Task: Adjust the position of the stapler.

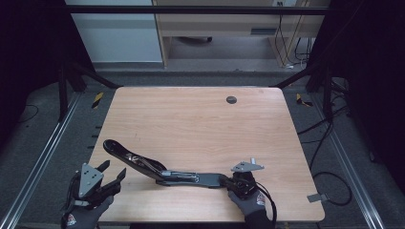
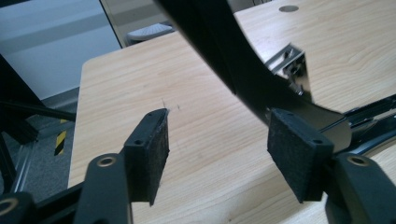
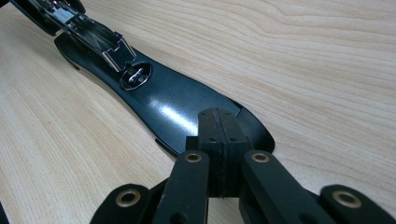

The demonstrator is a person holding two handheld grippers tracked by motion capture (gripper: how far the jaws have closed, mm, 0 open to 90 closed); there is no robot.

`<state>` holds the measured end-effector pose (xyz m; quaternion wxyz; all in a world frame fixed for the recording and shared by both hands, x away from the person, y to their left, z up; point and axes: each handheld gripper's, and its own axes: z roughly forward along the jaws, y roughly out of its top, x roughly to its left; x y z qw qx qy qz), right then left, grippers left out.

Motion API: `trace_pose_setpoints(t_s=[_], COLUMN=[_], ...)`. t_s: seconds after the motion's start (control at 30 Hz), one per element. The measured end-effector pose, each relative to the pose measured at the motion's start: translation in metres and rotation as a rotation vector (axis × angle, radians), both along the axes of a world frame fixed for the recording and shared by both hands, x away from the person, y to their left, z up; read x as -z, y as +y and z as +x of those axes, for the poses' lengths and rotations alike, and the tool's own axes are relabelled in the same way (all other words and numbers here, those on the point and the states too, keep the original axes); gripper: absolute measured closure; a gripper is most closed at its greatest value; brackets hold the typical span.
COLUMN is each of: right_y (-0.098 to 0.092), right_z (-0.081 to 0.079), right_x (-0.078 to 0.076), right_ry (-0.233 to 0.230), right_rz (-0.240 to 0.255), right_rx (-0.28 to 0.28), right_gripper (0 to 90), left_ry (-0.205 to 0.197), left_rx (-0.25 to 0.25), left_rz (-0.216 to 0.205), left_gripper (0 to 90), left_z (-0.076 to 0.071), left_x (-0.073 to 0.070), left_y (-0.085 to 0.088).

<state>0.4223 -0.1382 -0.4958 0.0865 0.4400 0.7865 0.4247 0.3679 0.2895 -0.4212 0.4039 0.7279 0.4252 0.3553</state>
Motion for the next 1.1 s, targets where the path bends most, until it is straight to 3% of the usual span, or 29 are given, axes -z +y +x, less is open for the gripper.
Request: trace_pose_setpoints(t_s=[0.3,0.53,0.67,0.8,1.1], right_y=[0.000,0.000,-0.004,-0.010,-0.032], right_z=[0.000,0.000,0.001,0.002,0.008], right_x=[-0.001,-0.004,-0.009,-0.014,-0.026], right_ry=[-0.005,-0.023,-0.030,-0.042,-0.077], right_rz=[-0.020,-0.041,-0.024,-0.015,-0.020], right_rx=[0.000,-0.013,-0.021,-0.001,0.065], right_gripper=[89.6,87.5,85.0,82.1,72.6], left_ry=[0.038,0.035,0.035,0.036,0.053], left_rx=[-0.039,-0.042,-0.062,-0.090,-0.081], left_rz=[-0.009,0.035,0.042,0.023,-0.002], left_gripper=[45.2,49.4,51.2,52.0,54.9], left_z=[0.006,0.007,0.007,0.006,0.007], left_x=[0.018,0.027,0.032,0.033,0.036], left_y=[0.004,0.004,0.007,0.011,0.013])
